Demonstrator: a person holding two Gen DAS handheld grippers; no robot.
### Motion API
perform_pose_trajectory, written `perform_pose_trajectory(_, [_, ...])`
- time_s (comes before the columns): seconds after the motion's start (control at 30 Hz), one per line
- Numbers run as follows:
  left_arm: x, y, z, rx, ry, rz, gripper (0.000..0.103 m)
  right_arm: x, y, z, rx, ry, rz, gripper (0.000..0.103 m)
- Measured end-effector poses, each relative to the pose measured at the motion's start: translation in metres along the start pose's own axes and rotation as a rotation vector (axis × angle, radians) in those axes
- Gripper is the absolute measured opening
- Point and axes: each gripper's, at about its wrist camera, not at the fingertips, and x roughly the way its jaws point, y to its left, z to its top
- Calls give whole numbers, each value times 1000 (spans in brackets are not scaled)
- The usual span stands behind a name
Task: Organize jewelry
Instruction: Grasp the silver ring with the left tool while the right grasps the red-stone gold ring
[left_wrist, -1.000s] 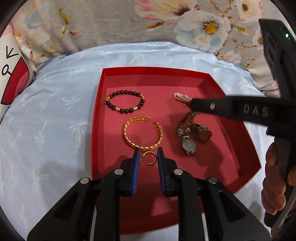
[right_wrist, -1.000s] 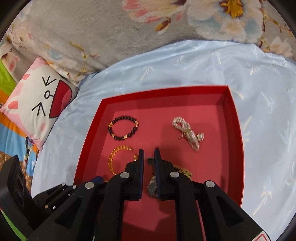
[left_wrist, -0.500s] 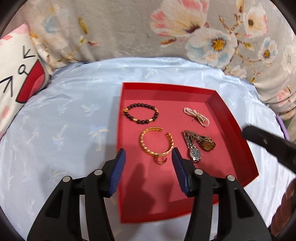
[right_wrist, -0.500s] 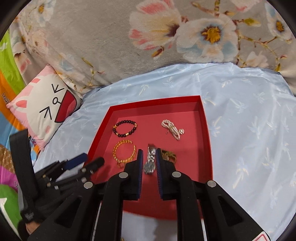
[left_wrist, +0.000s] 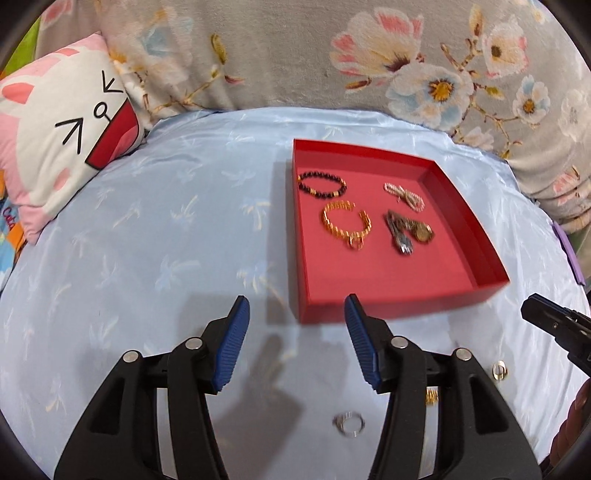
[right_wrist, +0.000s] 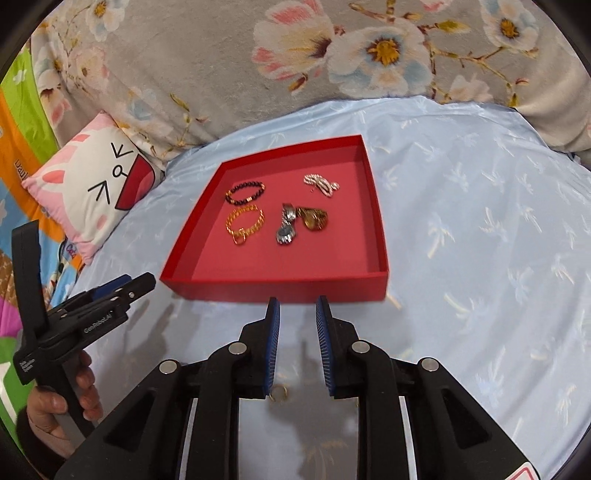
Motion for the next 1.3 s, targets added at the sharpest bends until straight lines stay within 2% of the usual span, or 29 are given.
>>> perform_pose_trajectory(0.13, [-8, -6, -21, 17, 12, -2, 62, -7, -6, -18, 6, 19, -21, 21])
perform_pose_trajectory(0.37, [-14, -17, -55, 41, 49, -20, 67, -12, -14, -51, 26, 60, -46, 21])
perform_pose_trajectory(0.57, [-4, -28, -79, 69, 93, -6, 67, -14, -18, -72, 42, 89, -47, 21])
perform_pose_trajectory(0.8, [6, -40, -86, 118, 79, 47, 67, -15, -24, -77, 54, 93, -55, 22])
perform_pose_trajectory(0.93, [11, -42, -86, 125, 80, 54, 60, -14, -29, -76, 60, 92, -67, 23])
perform_pose_trajectory(1.0, [11, -43, -87, 130, 74, 50, 55, -12, -31, -76, 61, 93, -77, 27])
perform_pose_trajectory(1.1, [11, -44, -86, 138, 69, 42, 44, -7, -34, -76, 60, 98, -84, 29])
perform_pose_trajectory(1.17, [11, -44, -85, 136, 69, 32, 32, -4, -34, -75, 57, 99, -92, 29])
perform_pose_trajectory(1.23, [11, -43, -83, 132, 72, 18, 25, -1, -34, -74, 49, 98, -98, 29])
perform_pose_trajectory(1.3, [11, -41, -82, 124, 76, 7, 24, 2, -32, -72, 35, 94, -111, 29])
